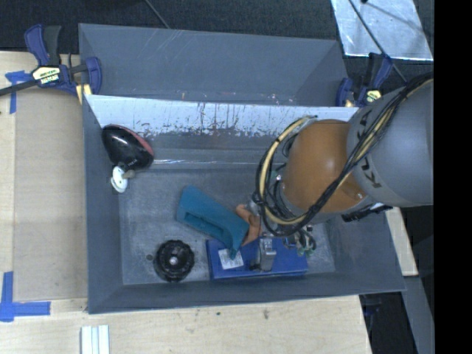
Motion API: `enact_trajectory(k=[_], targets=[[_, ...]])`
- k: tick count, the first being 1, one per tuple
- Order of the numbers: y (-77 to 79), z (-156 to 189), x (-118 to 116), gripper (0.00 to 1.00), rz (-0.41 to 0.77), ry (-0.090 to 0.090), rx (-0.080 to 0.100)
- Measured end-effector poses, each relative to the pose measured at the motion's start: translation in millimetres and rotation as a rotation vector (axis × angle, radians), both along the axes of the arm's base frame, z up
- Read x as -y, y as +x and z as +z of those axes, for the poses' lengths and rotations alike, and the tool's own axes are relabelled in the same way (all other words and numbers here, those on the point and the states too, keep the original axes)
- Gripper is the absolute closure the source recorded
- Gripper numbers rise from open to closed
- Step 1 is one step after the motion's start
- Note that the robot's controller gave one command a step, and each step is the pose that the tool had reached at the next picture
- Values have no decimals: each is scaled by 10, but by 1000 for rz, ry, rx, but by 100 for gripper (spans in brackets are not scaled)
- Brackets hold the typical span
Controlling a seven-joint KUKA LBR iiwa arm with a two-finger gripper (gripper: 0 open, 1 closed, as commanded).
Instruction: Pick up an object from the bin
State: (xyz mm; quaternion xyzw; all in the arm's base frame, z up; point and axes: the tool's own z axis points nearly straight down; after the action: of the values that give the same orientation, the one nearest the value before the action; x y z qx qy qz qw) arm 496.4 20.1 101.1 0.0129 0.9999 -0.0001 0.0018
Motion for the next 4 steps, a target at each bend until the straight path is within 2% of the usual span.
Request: enact_trajectory(k=[1,2,3,4], targets=[[79,76,50,0,-45,2,-5],[487,248,-72,0,-63,0,-2],[418,45,-58,0,-113,1,3],[359,-150,190,0,-76,1,-2]])
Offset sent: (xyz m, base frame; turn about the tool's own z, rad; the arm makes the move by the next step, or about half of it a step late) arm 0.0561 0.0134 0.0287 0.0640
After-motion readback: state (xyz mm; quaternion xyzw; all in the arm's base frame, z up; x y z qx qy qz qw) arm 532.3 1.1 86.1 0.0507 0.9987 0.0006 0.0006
